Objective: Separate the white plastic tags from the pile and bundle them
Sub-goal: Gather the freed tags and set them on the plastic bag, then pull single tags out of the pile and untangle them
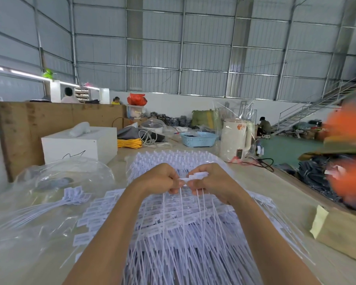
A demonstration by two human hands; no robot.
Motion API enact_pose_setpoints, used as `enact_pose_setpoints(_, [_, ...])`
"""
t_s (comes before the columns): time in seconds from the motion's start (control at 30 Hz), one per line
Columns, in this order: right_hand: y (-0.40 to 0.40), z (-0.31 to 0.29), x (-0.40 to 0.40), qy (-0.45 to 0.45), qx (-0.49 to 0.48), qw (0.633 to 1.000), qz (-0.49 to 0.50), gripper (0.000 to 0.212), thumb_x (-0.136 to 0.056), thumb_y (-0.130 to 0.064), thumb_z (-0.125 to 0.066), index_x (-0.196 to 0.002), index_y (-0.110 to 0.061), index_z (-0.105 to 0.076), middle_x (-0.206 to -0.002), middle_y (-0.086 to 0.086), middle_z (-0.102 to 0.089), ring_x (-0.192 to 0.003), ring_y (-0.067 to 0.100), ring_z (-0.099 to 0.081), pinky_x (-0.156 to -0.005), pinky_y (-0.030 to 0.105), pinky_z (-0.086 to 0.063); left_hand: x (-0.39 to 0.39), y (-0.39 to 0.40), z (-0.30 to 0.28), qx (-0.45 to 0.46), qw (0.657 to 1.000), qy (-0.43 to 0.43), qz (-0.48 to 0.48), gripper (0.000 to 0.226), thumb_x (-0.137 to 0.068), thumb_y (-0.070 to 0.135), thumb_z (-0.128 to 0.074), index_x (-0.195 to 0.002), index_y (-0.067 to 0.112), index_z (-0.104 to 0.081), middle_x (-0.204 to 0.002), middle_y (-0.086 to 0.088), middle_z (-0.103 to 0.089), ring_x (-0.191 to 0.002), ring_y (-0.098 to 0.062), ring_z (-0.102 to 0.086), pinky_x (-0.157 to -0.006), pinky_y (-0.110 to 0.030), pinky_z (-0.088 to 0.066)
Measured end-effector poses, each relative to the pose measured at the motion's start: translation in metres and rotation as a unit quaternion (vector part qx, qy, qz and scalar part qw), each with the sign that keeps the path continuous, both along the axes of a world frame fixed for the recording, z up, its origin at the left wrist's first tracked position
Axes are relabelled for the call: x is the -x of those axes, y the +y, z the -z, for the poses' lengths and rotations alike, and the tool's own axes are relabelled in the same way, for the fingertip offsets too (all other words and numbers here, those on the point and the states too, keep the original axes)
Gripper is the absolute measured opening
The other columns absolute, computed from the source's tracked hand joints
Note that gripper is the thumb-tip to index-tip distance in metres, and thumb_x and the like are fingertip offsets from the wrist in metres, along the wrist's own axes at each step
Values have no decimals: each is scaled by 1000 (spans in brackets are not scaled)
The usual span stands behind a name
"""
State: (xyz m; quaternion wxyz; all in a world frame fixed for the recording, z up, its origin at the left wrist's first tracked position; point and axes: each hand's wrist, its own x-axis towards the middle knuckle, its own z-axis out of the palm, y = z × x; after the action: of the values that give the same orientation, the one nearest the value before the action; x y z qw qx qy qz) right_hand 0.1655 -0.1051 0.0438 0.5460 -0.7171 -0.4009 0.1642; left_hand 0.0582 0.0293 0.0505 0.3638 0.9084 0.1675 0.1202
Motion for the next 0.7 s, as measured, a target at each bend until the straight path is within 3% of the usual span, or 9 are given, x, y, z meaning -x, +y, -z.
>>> enact_pose_setpoints(0.1, [-1,2,1,-40,17,999,-14,10,-76,3,-72,-81,-1,-64,-68,6,-62,-51,11,-61,-53,24,-54,-1,-1,0,-12,999,-30,2,20,-90,22,-64,-81,5,-70,-62,4,-66,-63,-8,-61,-76,-29,-50])
enact_pose_setpoints(0.2, [2,3,3,-78,18,997,20,12,-75,1,-73,-77,-4,-63,-68,4,-60,-48,6,-58,-46,20,-49,-3,-2,2,-16,999,-49,-5,22,-93,18,-60,-76,9,-70,-61,5,-65,-61,-6,-61,-70,-24,-47])
enact_pose_setpoints(0.33, [7,2,4,-133,21,988,71,14,-72,3,-73,-71,-6,-62,-74,9,-62,-57,18,-61,-55,35,-58,-8,-6,4,-12,997,-64,-38,28,-92,15,-59,-66,11,-68,-58,1,-63,-54,-7,-55,-61,-22,-43])
enact_pose_setpoints(0.43, [13,4,6,-229,60,967,91,13,-74,-2,-74,-83,-5,-65,-95,12,-51,-81,30,-61,-71,45,-56,-10,-10,3,23,996,-66,-63,21,-89,7,-61,-73,-3,-70,-56,-3,-59,-53,-12,-53,-60,-24,-41])
enact_pose_setpoints(0.5, [15,7,4,-281,75,952,94,15,-76,-4,-72,-90,-4,-66,-96,7,-42,-86,29,-56,-73,41,-51,-10,-12,3,45,995,-60,-70,18,-86,2,-59,-77,-11,-69,-52,-6,-54,-49,-14,-47,-58,-26,-37])
enact_pose_setpoints(0.57, [16,9,4,-322,67,940,88,13,-76,-3,-70,-88,-5,-65,-94,5,-40,-79,23,-51,-63,28,-41,-10,-14,2,73,994,-46,-70,17,-85,1,-58,-75,-10,-67,-49,-7,-49,-46,-15,-40,-54,-26,-33])
enact_pose_setpoints(0.63, [17,10,6,-348,54,932,85,10,-77,-1,-67,-86,-4,-65,-93,4,-41,-76,19,-47,-58,26,-32,-9,-14,-1,84,993,-35,-72,20,-86,1,-56,-70,-6,-64,-49,-8,-48,-45,-15,-38,-52,-24,-31])
enact_pose_setpoints(0.7, [15,10,4,-346,47,931,110,10,-80,2,-61,-89,-1,-65,-96,10,-46,-78,20,-49,-59,24,-34,-5,-11,-4,73,996,-16,-56,25,-86,-1,-54,-62,-4,-60,-44,-5,-47,-41,-14,-37,-50,-22,-31])
